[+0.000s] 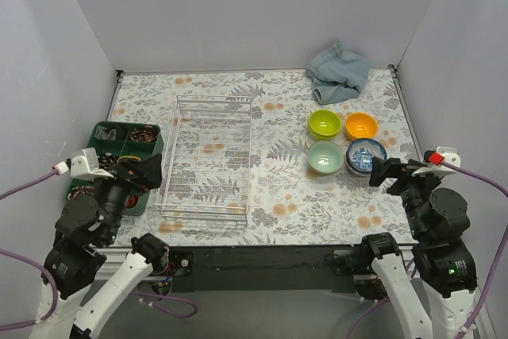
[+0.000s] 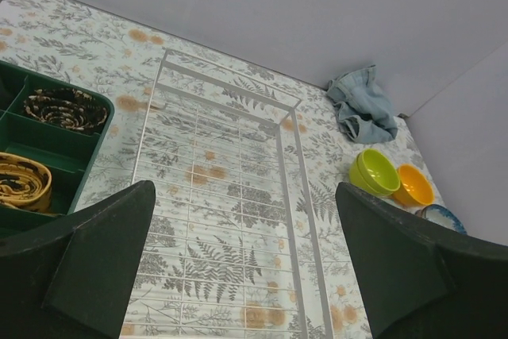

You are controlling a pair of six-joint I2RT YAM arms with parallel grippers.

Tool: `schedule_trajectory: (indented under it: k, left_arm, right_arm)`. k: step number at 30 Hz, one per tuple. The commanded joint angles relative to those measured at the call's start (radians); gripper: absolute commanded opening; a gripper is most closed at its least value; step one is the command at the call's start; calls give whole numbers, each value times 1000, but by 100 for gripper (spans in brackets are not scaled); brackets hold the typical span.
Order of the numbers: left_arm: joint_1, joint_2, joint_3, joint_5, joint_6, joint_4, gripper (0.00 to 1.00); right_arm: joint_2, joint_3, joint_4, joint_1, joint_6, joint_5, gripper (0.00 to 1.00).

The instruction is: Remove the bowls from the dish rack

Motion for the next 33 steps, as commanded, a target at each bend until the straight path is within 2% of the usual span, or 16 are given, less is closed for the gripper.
schedule_trajectory:
  k: [1, 9, 20, 33]
  left_arm:
    - [-4, -67, 42, -15, -68, -128, 98]
    - [-2, -188, 14, -83, -105, -166, 98]
    - [-4, -184, 17, -152, -154, -192, 98]
    - [-2, -187, 12, -152, -149, -185, 98]
  right_arm:
    - [-28, -1, 27, 6, -6, -24, 98]
    - [-51, -33, 38, 4, 23, -39, 97]
    - [-48, -42, 46, 4, 13, -59, 97]
    - [-53, -42, 52, 4, 6, -84, 97]
